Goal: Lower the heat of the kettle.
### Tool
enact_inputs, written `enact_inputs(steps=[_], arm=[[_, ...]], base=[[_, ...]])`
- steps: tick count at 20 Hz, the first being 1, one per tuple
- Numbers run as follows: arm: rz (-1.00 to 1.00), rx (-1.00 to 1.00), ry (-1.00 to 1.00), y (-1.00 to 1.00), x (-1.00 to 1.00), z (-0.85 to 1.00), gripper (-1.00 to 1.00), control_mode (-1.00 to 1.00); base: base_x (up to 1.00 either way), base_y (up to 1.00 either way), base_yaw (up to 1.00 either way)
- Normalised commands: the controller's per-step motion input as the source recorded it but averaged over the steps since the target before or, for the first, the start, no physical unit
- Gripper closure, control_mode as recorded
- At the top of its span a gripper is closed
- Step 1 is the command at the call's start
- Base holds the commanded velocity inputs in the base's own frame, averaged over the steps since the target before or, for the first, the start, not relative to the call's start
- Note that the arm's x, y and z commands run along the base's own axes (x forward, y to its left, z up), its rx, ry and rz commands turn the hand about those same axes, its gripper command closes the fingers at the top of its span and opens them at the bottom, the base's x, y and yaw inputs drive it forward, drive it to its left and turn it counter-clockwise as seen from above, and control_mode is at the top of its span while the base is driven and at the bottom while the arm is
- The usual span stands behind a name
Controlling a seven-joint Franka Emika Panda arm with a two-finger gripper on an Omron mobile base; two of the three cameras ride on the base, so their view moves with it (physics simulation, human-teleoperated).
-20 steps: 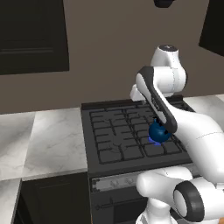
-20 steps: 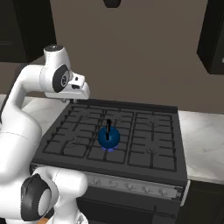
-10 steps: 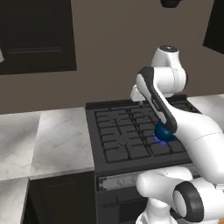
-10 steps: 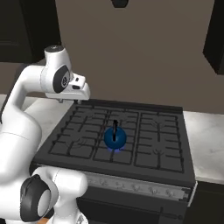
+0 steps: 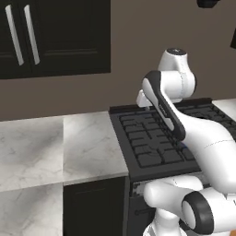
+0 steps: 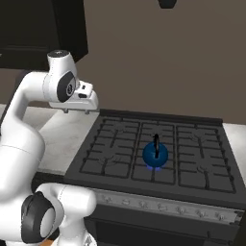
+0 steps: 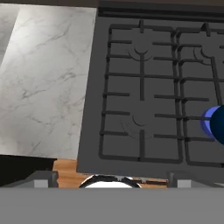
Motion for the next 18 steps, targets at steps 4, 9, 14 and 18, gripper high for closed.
enact_inputs(steps=[4, 9, 14, 18], arm=[[0.0, 0.0, 0.0, 0.0, 0.0, 0.0, -1.0, 1.0], [0.0, 0.0, 0.0, 0.0, 0.0, 0.0, -1.0, 1.0], [0.0, 0.0, 0.0, 0.0, 0.0, 0.0, -1.0, 1.0], [0.0, 0.0, 0.0, 0.0, 0.0, 0.0, -1.0, 1.0]], base=[[0.24, 0.21, -0.02], [0.46, 0.0, 0.0], [0.32, 0.0, 0.0], [0.0, 0.0, 0.0]])
